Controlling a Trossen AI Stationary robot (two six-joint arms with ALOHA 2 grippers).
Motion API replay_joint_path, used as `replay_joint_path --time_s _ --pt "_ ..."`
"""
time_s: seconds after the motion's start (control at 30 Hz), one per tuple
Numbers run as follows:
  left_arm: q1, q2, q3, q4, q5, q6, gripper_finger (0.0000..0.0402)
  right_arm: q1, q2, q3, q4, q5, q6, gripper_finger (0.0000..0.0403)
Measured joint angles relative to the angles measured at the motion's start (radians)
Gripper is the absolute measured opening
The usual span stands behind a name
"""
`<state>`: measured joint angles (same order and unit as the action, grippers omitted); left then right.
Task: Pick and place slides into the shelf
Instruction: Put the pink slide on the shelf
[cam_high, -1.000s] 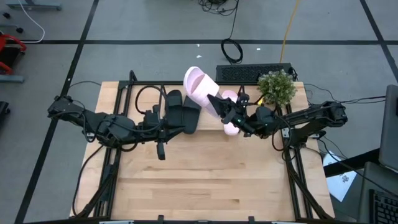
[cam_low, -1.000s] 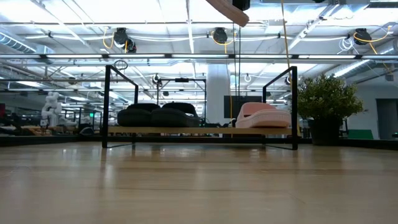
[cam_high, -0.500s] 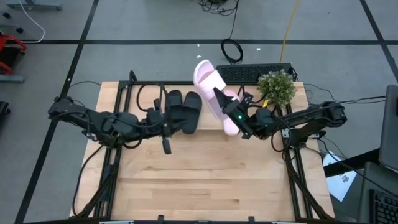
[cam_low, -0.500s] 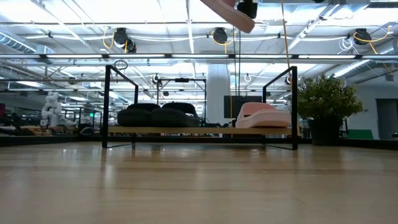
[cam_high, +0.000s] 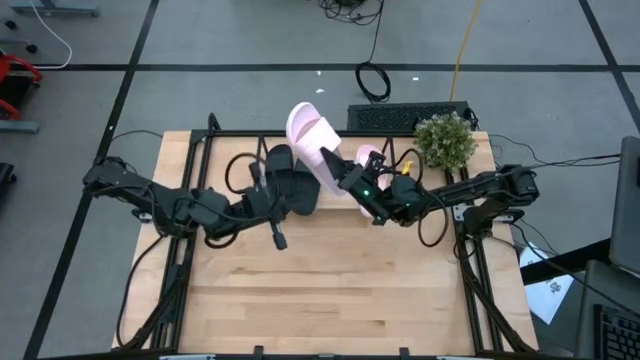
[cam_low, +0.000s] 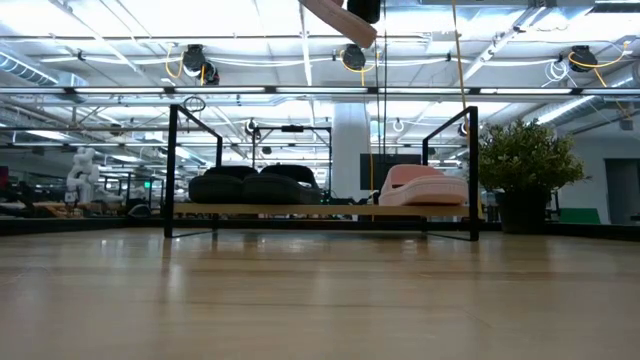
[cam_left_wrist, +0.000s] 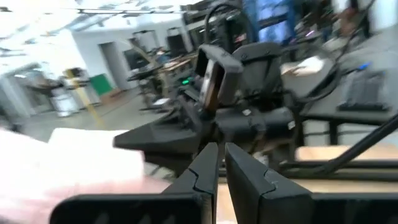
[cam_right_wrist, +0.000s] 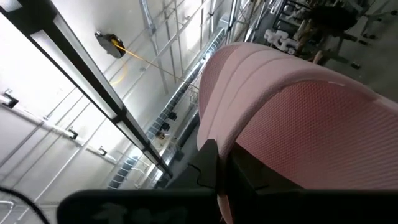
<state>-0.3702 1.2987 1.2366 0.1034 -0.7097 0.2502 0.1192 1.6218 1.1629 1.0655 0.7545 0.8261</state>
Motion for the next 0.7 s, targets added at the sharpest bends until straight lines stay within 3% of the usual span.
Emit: replay_joint_path --time_s 0.1,0.23,0.37,0.6,0.7 --pt "-0.029 0.0 0.0 0.021 -0.083 0.106 0.0035 -0.002 0.0 0.0 -0.006 0.0 0.0 0.0002" --pt "-0.043 -0.001 0.0 0.001 -0.089 0.209 0.0035 -0.007 0.0 0.0 -0.007 0.0 0.0 0.0002" --pt "-0.027 0.0 0.0 0.001 -0.076 0.21 0.0035 -0.008 0.0 0.0 -0.007 -0.001 0.0 0.0002" --pt "-0.01 0.0 0.0 0.012 -0.144 0.2 0.0037 -0.007 0.0 0.0 -0.011 -0.027 0.0 0.0002" --pt "-0.01 0.017 0.002 0.025 -0.16 0.201 0.0054 -0.007 0.0 0.0 -0.016 -0.027 0.0 0.0002"
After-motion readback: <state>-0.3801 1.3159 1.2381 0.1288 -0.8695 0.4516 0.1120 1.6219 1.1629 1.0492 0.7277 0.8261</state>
